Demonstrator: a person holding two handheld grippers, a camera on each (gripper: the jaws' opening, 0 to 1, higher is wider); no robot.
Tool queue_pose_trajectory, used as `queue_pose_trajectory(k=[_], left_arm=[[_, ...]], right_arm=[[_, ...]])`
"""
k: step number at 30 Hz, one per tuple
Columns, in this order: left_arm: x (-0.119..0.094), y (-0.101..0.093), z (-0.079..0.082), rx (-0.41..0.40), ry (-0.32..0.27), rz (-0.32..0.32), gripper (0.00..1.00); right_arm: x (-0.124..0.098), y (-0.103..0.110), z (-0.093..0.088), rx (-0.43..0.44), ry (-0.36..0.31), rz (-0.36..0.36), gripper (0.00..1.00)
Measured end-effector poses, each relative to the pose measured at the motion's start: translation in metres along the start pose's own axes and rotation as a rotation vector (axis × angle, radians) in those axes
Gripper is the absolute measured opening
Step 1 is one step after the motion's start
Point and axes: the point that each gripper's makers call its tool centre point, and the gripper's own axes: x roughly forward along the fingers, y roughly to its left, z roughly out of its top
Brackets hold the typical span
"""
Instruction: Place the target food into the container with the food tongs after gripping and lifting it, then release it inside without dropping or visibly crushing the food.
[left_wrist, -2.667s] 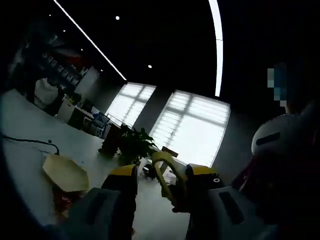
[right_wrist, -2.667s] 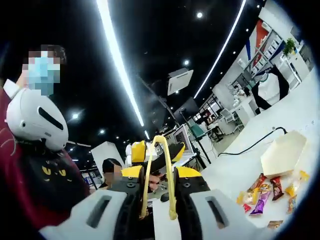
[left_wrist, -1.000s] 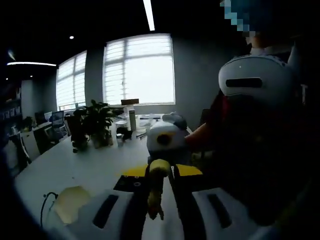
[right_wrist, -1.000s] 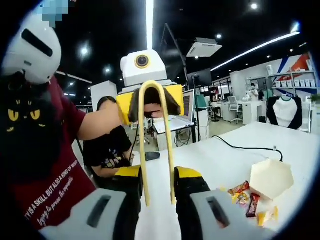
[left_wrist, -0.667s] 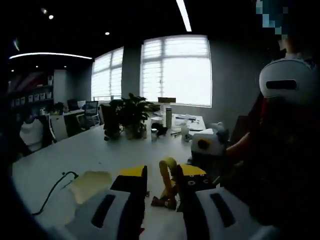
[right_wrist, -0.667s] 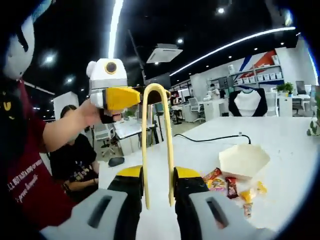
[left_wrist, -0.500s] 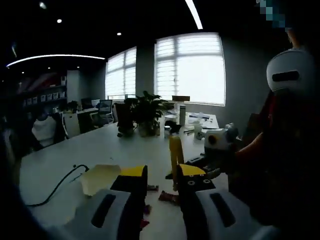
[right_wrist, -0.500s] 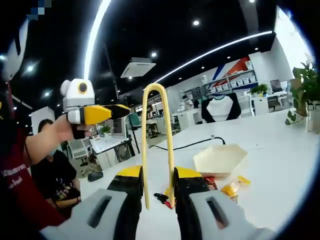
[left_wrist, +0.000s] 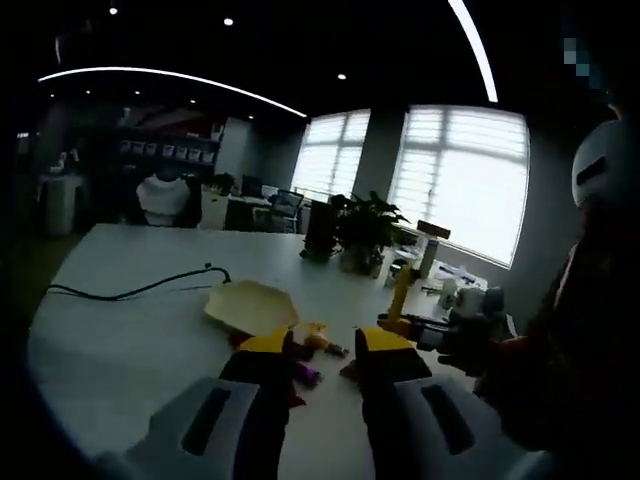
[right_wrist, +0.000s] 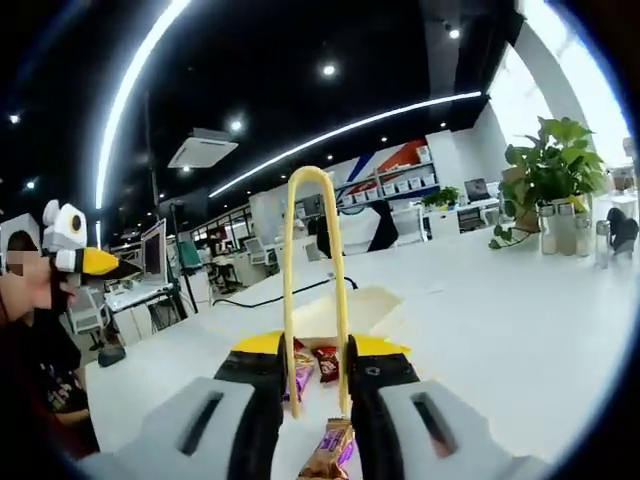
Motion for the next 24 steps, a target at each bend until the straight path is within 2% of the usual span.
queue_pose_trajectory(k=[2,5,9,16,20,22,24], left_arm=[[-0.007,0.004,-0.001,0.004,0.007,0.023,0.25],[-0.014,0.006,0.0,0.01,0.006,0.043,0.24],[-0.019,0.002,-0.001,0.002,0.008,0.04,0.24],[-0.023,0.0,-0.007,0.021,0.046,0.032,0.23],[-0.025,-0.001,-0.004,0.028,0.05,0.025,0.23],[-0.026,-0.002,-0.002,0.033,0.045,0.018,0.22],[-0.027,-0.004,0.0,0.035,0.043,0.01,0.22]], right_arm=[[0.0,-0.001,-0.005,0.009,0.0,-0.006,0.2],[0.002,-0.004,-0.024,-0.036,0.041,-0.015,0.2],[0.007,-0.008,-0.037,-0.039,0.054,-0.028,0.2],[0.012,-0.01,-0.046,-0.046,0.059,-0.04,0.21],[0.014,-0.01,-0.052,-0.045,0.06,-0.055,0.22],[0.015,-0.01,-0.049,-0.092,0.052,-0.065,0.22],[0.016,-0.009,-0.049,-0.093,0.047,-0.064,0.22]])
